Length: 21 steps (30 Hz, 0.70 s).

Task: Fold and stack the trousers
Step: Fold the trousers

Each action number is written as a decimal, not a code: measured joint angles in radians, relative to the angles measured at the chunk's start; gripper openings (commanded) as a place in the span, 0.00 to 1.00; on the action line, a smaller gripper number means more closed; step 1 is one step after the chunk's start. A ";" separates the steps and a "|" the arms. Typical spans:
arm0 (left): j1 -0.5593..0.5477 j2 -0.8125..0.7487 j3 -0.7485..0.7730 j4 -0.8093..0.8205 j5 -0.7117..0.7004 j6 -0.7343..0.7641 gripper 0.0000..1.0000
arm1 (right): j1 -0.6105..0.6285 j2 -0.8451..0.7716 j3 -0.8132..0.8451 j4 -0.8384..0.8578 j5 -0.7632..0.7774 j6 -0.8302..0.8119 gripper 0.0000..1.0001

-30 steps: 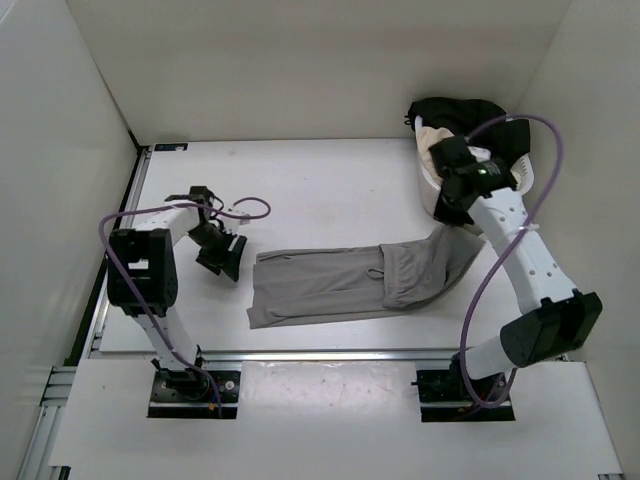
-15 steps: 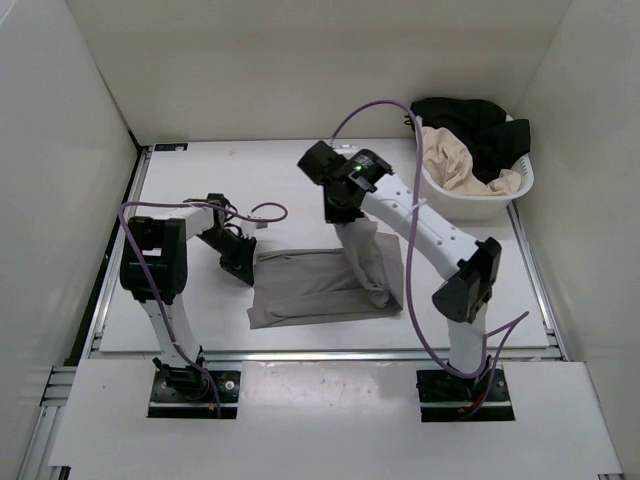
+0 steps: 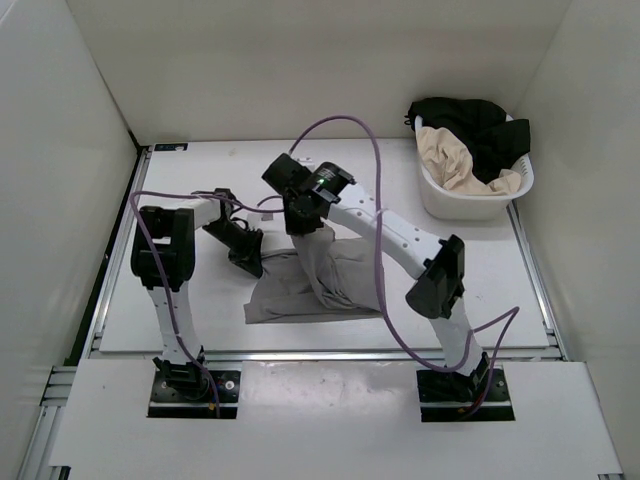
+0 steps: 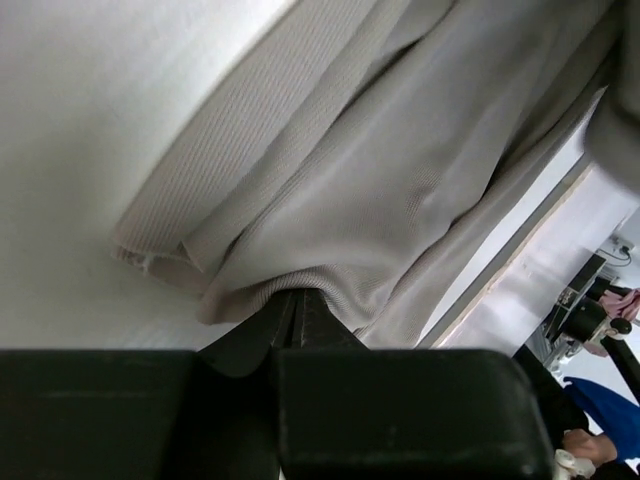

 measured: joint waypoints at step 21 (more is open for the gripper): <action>0.220 0.052 0.248 0.032 -0.155 -0.046 0.64 | 0.155 0.152 -0.036 0.314 -0.257 -0.281 0.63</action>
